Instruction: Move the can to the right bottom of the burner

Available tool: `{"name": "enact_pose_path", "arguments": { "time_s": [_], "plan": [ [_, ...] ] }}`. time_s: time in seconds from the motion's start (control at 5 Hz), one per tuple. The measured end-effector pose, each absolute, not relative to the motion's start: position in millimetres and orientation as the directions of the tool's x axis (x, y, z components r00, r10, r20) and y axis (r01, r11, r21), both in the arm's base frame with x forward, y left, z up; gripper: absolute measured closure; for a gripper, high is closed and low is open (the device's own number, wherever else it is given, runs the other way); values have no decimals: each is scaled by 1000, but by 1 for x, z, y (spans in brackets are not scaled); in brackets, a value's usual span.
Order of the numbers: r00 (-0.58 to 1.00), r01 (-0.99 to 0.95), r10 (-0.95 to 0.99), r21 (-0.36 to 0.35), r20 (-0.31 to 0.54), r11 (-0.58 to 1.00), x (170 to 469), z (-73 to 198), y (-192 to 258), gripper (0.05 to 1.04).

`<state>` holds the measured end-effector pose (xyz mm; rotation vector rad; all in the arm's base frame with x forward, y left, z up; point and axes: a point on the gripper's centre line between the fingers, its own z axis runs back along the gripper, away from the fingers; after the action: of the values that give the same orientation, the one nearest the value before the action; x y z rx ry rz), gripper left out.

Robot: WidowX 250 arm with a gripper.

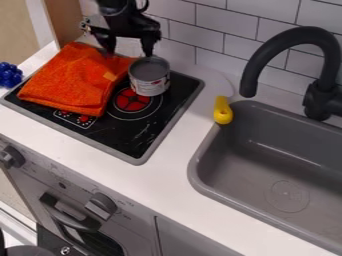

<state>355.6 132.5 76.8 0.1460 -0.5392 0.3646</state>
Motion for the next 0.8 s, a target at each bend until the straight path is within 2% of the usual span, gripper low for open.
{"name": "enact_pose_path", "arguments": {
  "time_s": [0.4, 0.8],
  "plan": [
    [797, -406, 334, 38, 503, 913, 380, 71, 141, 84],
    [799, -288, 258, -31, 544, 957, 389, 69, 130, 84]
  ]
}}
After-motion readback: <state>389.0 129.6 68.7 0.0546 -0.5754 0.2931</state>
